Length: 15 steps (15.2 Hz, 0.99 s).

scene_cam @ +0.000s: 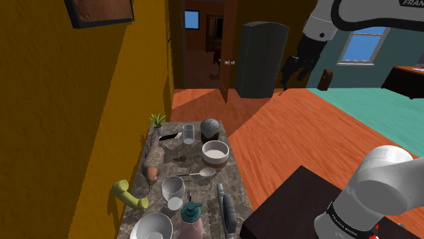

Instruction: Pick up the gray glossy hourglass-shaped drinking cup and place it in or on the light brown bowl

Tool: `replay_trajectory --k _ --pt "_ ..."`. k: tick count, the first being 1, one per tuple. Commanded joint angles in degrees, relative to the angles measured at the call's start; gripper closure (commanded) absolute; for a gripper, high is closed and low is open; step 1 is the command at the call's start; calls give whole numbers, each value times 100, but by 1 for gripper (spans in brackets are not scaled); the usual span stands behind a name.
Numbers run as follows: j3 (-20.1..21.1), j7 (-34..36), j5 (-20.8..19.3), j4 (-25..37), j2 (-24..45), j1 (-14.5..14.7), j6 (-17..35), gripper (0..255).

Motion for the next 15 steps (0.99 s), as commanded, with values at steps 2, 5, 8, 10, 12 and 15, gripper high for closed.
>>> replay_trajectory --k 2,5,8,10,12,15 --pt "100 118 30 -106 33 21 114 0" --pt "401 471 117 -386 179 87 464 0" --pt "704 829 196 -603 395 156 821 0" --pt "909 1069 241 -714 578 198 1062 0" --pt "1114 1313 275 -795 792 238 1304 0" --pt "1424 1689 299 -863 1170 284 1664 0"
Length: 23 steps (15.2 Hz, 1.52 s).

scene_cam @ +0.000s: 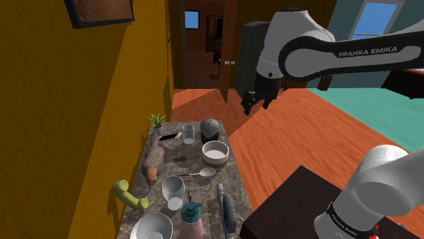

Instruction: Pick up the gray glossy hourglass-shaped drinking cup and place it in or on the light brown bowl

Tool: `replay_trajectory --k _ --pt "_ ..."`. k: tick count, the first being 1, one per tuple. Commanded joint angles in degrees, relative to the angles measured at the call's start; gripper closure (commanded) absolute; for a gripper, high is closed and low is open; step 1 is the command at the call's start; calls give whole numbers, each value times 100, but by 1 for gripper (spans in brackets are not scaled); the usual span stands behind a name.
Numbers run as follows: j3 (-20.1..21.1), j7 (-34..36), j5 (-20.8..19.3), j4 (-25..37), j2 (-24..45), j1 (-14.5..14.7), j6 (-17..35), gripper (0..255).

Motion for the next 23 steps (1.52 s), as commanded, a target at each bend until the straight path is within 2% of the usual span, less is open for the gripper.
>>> replay_trajectory --k 1,6,11,17,23 --pt "210 264 7 -43 269 26 258 0" --pt "732 945 -94 32 1072 45 823 0" --pt "1237 1725 -418 299 2033 11 1299 0" --pt "1690 2825 -1187 876 3373 38 1656 0" --pt "1749 3895 -2122 1734 4822 393 1712 0"
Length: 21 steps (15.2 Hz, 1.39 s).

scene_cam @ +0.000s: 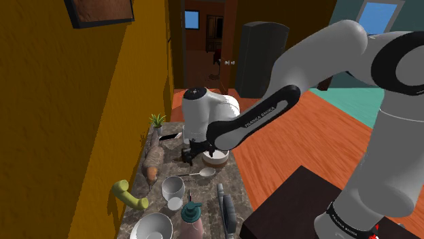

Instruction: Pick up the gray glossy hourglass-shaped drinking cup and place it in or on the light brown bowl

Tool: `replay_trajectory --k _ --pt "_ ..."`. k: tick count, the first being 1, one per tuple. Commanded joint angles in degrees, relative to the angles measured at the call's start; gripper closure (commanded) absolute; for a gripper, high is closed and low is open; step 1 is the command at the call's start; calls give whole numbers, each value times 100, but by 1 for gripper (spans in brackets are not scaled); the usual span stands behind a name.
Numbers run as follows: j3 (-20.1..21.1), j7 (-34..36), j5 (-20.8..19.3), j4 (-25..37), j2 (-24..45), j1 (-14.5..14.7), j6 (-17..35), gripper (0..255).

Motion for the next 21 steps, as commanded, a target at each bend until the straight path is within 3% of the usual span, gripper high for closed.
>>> replay_trajectory --k 1,9,21 --pt "-43 313 -295 298 478 152 10 0" --pt "-380 1100 -1015 1889 2341 982 -237 0" --pt "-570 1235 -1250 1914 2745 1042 122 0"
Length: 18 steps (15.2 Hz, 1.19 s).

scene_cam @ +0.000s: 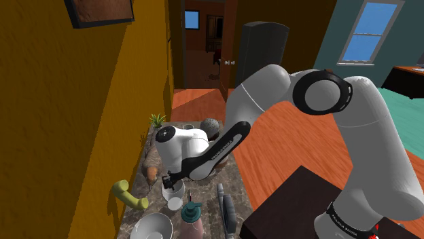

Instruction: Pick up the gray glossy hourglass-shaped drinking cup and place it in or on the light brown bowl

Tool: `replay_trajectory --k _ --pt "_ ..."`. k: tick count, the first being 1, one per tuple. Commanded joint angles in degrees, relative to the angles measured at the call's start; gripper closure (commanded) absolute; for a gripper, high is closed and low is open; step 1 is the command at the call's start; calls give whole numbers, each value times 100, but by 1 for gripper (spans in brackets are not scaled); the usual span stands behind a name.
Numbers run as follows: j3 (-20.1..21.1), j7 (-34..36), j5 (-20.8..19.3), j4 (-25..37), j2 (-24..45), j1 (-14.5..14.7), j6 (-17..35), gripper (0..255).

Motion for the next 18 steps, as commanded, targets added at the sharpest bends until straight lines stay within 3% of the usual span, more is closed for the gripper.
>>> replay_trajectory --k 1,4,5,18 --pt "-2 3 -3 -2 2 1 6 0" --pt "-1 2 -3 -2 2 1 5 0" --pt "-1 2 -3 -2 2 1 5 255" --pt "90 -99 120 -39 -222 -62 -165 255"
